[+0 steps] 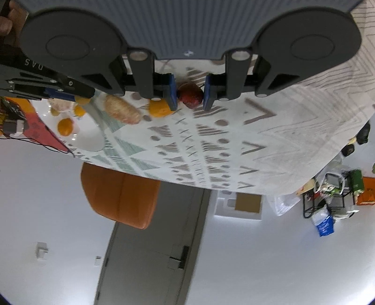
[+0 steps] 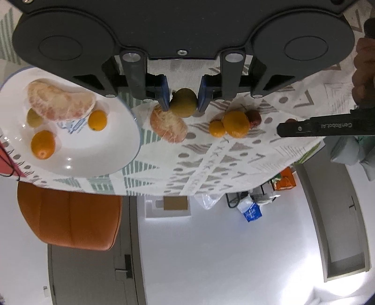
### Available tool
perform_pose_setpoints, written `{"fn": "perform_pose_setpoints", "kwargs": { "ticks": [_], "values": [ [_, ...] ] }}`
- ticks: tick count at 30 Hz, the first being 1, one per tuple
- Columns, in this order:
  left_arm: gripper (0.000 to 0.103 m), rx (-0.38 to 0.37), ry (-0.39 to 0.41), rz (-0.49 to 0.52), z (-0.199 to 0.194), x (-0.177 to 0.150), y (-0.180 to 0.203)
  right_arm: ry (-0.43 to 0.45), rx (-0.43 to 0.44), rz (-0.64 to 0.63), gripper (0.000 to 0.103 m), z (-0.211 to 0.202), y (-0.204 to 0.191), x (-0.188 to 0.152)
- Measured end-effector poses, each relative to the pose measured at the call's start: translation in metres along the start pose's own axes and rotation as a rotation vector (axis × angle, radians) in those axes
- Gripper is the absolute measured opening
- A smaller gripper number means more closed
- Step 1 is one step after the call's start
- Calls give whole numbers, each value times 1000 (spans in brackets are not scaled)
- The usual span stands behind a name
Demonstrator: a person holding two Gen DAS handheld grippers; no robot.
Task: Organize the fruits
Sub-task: 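Grasp a small red fruit with the left tool while the right tool grasps an olive-green fruit, then carry the red and olive-green fruits into the white bowl and open both tools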
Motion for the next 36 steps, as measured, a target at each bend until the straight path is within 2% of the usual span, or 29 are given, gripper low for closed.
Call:
{"fn": "perform_pose_setpoints", "kwargs": {
  "ticks": [16,36],
  "values": [
    [22,-56,36,77,2,16,51,78,-37,47,24,-33,31,7],
    [22,-103,30,150,35,32,106,123,-88,121,24,-40,84,14]
  ]
}}
Point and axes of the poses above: each gripper's, at about its wrist camera, not at the fingertips, and z roughly the way its jaws point, y to its right, x to its top, the point moved 2 cm from there along z, roughly the way its jaws point, and after that the axes turned 5 degrees about z, right-handed, at the moved point
